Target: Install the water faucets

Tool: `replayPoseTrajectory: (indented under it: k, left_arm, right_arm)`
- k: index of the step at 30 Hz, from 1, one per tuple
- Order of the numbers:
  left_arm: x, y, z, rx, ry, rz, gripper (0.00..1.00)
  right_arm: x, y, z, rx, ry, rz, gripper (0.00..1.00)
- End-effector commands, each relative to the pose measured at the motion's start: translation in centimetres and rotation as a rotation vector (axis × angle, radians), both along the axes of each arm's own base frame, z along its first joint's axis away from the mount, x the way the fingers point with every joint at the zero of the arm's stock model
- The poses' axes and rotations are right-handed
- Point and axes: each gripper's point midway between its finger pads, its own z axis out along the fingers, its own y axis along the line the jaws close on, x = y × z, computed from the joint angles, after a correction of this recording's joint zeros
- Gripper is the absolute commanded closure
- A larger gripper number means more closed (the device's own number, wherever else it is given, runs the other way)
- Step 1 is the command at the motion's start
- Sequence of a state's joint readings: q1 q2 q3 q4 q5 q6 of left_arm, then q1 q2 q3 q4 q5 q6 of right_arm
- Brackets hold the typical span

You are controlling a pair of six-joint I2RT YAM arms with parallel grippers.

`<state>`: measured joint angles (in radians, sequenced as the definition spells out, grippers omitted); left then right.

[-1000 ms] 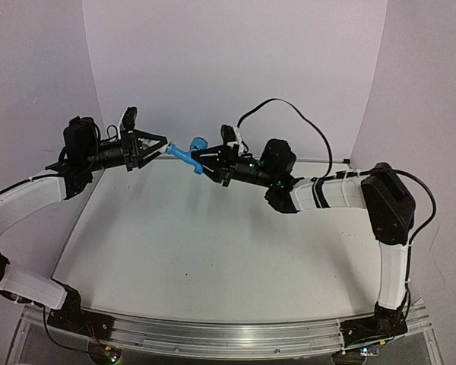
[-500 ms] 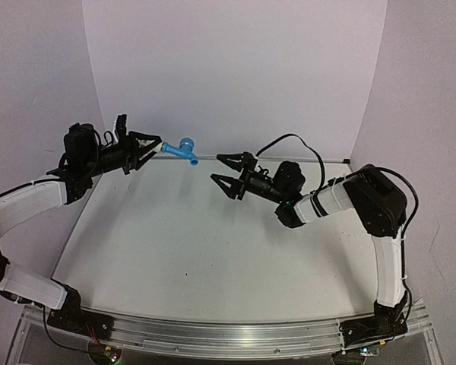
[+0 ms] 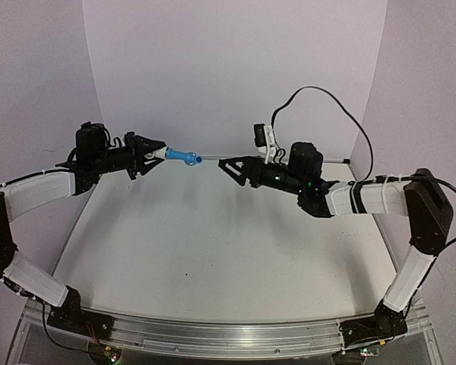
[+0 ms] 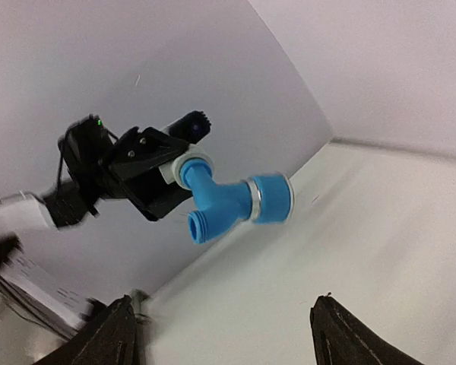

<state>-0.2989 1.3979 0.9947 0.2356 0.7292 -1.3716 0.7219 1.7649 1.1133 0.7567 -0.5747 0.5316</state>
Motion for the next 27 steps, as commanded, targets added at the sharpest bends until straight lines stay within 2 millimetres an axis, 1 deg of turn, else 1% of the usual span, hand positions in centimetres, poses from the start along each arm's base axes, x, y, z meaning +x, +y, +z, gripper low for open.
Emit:
replayPoseTrajectory:
  k: [1, 2, 3, 4, 7, 8, 9, 10, 12, 13, 14, 16, 19, 23, 25, 26, 27]
  left_arm:
    - [-1.2, -1.0, 2.3, -0.123, 0.121, -0.101, 1.00]
    - [-1.4, -1.2, 1.7, -0.136, 0.168, -0.118, 1.00]
    - [-1.7, -1.4, 1.2, -0.147, 0.212, -0.136, 1.00]
    - [-2.1, -1.5, 0.7, -0.161, 0.267, -0.155, 1.00]
    - [-3.0, -1.6, -0.4, -0.183, 0.372, -0.174, 1.00]
    - [-3.5, -1.5, -0.9, -0.186, 0.403, -0.175, 1.00]
    - [-3.7, -1.5, -1.1, -0.189, 0.423, -0.173, 1.00]
    - [-4.0, -1.4, -1.4, -0.191, 0.448, -0.172, 1.00]
    - [-4.5, -1.3, -1.8, -0.192, 0.494, -0.170, 1.00]
    - [-4.7, -1.3, -1.9, -0.193, 0.517, -0.175, 1.00]
    - [-4.9, -1.4, -2.0, -0.194, 0.530, -0.180, 1.00]
    - [-5.1, -1.3, -2.0, -0.194, 0.550, -0.183, 1.00]
    - [-5.7, -1.3, -2.2, -0.193, 0.587, -0.192, 1.00]
    - [-6.2, -1.3, -2.4, -0.192, 0.612, -0.206, 1.00]
    - [-6.4, -1.4, -2.5, -0.193, 0.623, -0.213, 1.00]
    - [-6.6, -1.3, -2.6, -0.194, 0.630, -0.216, 1.00]
    - [-6.8, -1.3, -2.7, -0.193, 0.641, -0.220, 1.00]
  right_arm:
    - [-2.0, 0.7, -0.5, -0.496, -0.781, -0.094, 0.17]
    - [-2.6, 1.1, -0.9, -0.613, -0.989, -0.094, 0.16]
    - [-3.4, 1.7, -1.3, -0.677, -1.123, -0.074, 0.15]
    - [-3.7, 1.9, -1.5, -0.743, -1.274, -0.067, 0.14]
    - [-4.5, 2.3, -0.8, -0.777, -1.517, -0.064, 0.14]
    - [-4.9, 2.4, -0.5, -0.784, -1.631, -0.062, 0.13]
    - [-5.1, 2.5, -0.5, -0.790, -1.691, -0.061, 0.13]
    - [-5.5, 2.6, -0.6, -0.813, -1.817, -0.045, 0.13]
    - [-5.9, 2.9, -0.7, -0.832, -1.996, -0.050, 0.13]
    - [-6.0, 3.2, -0.6, -0.857, -2.128, -0.059, 0.13]
    - [-6.0, 3.4, -0.8, -0.871, -2.181, -0.057, 0.13]
    - [-5.6, 3.9, -1.4, -0.947, -2.371, -0.052, 0.13]
    - [-5.3, 4.6, -1.6, -0.997, -2.517, -0.019, 0.14]
    - [-5.3, 5.2, -1.7, -1.008, -2.620, 0.020, 0.15]
    - [-5.1, 5.7, -1.6, -1.013, -2.669, 0.013, 0.15]
    - [-5.0, 5.8, -1.9, -1.011, -2.679, 0.017, 0.15]
    - [-5.2, 6.4, -1.8, -0.975, -2.713, 0.013, 0.15]
